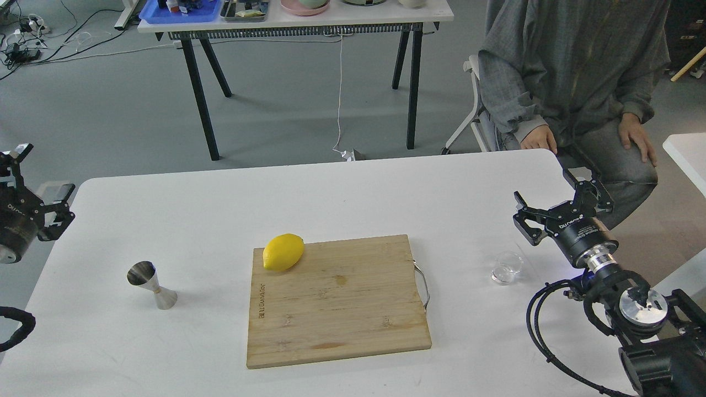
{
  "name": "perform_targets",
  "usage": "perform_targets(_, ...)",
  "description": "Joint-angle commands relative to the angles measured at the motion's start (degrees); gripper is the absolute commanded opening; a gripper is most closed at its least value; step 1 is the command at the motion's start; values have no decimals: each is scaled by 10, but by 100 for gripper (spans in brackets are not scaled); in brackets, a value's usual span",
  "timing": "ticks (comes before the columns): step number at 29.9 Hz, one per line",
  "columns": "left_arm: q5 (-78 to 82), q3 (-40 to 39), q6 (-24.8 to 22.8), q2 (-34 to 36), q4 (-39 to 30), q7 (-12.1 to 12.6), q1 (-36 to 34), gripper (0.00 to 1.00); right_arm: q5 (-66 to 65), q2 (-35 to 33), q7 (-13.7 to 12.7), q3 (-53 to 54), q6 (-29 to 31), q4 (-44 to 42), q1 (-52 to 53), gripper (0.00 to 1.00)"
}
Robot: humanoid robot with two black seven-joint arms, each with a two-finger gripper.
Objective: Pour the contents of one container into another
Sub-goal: 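Lower the left gripper toward the steel jigger on the table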
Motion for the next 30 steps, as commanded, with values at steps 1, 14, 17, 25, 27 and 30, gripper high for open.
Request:
perform_targets(1,1,1,0,-8,4,0,-6,100,0,0,0,0,0,-1,1,99)
perform_targets(14,43,4,0,-3,12,0,-17,100,1,0,0,1,0,3,-1,99)
perform_targets(17,100,5,0,16,12,0,-50,100,2,0,0,4,0,3,-1,99)
perform_targets(25,327,3,0,63,-114,0,-61,100,2,0,0,10,0,3,-6,99)
perform_targets(27,383,4,28,82,-171,0,-60,100,2,0,0,11,0,3,-7,99)
perform_targets(30,436,5,161,110,-242,0,-53,99,2,0,0,11,0,3,-8,99)
